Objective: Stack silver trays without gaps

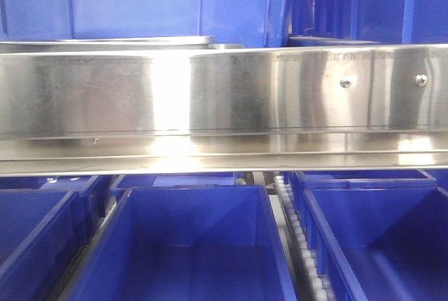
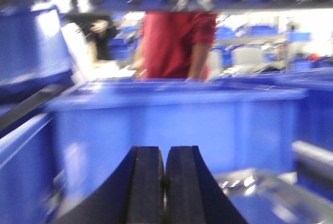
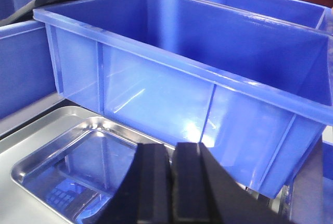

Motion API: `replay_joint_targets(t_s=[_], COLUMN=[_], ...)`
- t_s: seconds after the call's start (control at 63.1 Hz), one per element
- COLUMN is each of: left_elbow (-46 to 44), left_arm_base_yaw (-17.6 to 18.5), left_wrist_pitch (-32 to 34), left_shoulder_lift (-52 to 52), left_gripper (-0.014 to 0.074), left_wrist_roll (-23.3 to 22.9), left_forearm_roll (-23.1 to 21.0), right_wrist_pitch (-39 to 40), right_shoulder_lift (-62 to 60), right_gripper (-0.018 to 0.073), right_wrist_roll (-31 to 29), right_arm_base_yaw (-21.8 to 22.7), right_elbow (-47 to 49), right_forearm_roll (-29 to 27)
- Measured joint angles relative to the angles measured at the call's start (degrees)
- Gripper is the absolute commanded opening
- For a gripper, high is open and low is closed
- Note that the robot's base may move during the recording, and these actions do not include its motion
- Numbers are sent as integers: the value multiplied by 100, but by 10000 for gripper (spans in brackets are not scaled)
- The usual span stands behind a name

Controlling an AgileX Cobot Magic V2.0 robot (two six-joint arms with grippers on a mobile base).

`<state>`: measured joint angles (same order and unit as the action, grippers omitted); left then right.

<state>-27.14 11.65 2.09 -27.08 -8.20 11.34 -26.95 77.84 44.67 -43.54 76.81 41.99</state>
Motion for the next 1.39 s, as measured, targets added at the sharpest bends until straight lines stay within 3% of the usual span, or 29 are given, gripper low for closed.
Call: replay_joint_targets(t_s=[0.206, 0.348, 0.634, 0.95, 1.394], left_elbow=[143, 582, 1902, 2701, 2720], left_arm_base_yaw=[-840, -1156, -1146, -1146, -1146], left_wrist_pitch=[-979, -1019, 128, 444, 565], left_shoulder_lift=[680, 1262, 2257, 2459, 2679], left_gripper=[5, 5, 5, 5, 5], left_wrist_roll=[0, 0, 0, 0, 0], left_forearm_roll=[-449, -520, -858, -915, -915], right_wrist_pitch=[0, 0, 0, 0, 199], right_shoulder_lift=[0, 0, 0, 0, 0], right_gripper=[-80, -80, -80, -80, -80], right_wrist_roll=[0, 0, 0, 0, 0], right_arm_base_yaw=[0, 0, 0, 0, 0], right_elbow=[0, 0, 0, 0, 0], right_forearm_roll=[0, 0, 0, 0, 0])
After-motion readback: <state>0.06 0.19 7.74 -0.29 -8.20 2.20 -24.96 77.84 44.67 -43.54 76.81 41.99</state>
